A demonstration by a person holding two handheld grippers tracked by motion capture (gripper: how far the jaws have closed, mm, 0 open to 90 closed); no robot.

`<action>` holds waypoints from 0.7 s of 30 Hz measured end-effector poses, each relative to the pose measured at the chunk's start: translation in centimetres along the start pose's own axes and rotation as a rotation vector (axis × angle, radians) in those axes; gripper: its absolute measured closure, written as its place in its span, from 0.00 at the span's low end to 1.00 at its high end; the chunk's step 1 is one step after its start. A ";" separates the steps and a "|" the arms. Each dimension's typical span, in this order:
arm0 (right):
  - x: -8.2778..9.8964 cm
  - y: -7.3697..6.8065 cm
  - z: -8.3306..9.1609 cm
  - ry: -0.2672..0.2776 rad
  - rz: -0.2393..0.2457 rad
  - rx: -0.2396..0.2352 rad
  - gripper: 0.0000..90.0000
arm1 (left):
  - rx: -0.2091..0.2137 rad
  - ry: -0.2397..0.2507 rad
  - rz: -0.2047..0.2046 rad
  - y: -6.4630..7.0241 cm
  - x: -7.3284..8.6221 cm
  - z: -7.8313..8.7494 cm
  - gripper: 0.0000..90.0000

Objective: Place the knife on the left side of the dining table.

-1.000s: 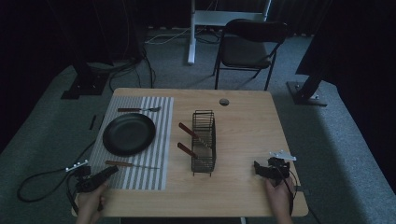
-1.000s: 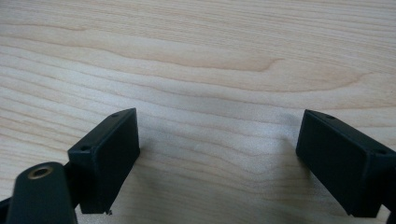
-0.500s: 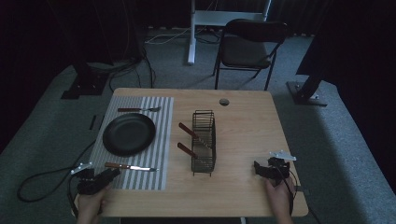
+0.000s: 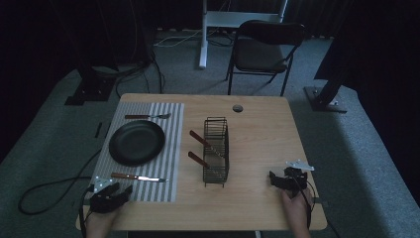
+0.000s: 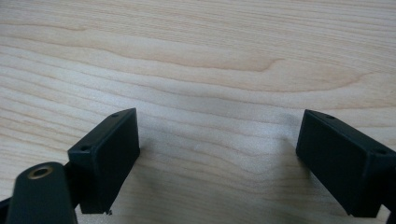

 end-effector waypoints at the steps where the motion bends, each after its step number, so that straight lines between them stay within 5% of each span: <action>1: 0.0 0.0 0.0 0.000 0.000 0.000 0.14 | -0.014 0.005 -0.009 0.0 0.0 0.1 0.49; 8: 0.0 0.0 0.0 0.000 0.001 0.000 0.14 | -0.079 -0.002 -0.028 -0.7 0.3 0.6 0.45; 15: 0.0 0.0 0.0 0.000 0.000 0.000 0.14 | -0.121 -0.033 0.037 -1.6 1.1 0.8 0.30; 21: 0.0 0.0 0.0 0.000 0.000 0.000 0.14 | -0.112 -0.028 0.060 -2.0 1.3 0.9 0.15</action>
Point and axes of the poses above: each handheld gripper's, and its own axes: z roughly backward along the jaws, x roughly out of its underside, y roughly to its right, the point moved 7 cm from there along -z, roughly forward along the jaws, and after that the axes turned 13 degrees about -z, right-handed, at the moved point
